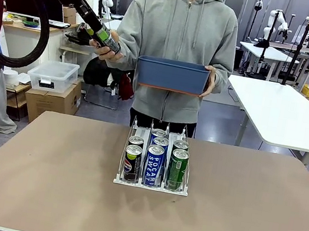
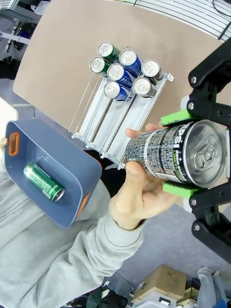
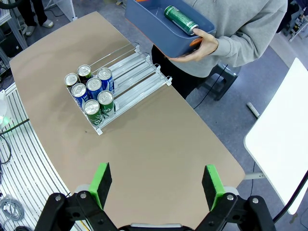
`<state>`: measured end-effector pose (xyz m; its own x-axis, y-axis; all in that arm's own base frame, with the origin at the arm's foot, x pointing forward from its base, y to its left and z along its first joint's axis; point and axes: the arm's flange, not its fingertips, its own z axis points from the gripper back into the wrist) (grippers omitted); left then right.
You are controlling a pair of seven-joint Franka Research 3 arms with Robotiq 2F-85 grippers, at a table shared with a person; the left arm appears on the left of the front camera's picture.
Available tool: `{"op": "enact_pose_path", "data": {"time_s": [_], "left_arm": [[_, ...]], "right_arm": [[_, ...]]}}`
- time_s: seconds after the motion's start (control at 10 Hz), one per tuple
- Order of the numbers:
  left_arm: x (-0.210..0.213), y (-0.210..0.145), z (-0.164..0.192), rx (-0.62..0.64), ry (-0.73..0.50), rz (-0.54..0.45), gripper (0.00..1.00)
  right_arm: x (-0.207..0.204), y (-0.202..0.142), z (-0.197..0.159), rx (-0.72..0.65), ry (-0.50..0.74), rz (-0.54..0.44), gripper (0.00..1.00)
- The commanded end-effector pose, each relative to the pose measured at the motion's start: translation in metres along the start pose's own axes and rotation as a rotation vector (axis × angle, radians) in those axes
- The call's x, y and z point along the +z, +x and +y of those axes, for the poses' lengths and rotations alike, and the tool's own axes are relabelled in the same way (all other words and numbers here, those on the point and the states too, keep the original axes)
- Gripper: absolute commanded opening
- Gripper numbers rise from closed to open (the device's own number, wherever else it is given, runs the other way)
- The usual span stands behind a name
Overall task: Fill the beverage cans into the dispenser.
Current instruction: Place the picked Pepsi coke in the line of the Automatic Can Dispenser with the same cans.
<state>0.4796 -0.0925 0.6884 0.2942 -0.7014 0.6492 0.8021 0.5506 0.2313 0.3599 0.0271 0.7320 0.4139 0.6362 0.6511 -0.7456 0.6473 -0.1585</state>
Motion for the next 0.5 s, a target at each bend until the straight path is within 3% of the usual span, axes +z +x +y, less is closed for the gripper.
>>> {"op": "enact_pose_path", "data": {"time_s": [0.0, 0.4], "left_arm": [[0.0018, -0.001, 0.0004, -0.005, 0.009, 0.006, 0.23], [0.0018, -0.001, 0.0004, -0.005, 0.009, 0.006, 0.23]], "right_arm": [[-0.0007, -0.0002, -0.0001, 0.0, 0.0, 0.001, 1.0], [-0.0007, -0.0002, -0.0001, 0.0, 0.0, 0.001, 1.0]]}}
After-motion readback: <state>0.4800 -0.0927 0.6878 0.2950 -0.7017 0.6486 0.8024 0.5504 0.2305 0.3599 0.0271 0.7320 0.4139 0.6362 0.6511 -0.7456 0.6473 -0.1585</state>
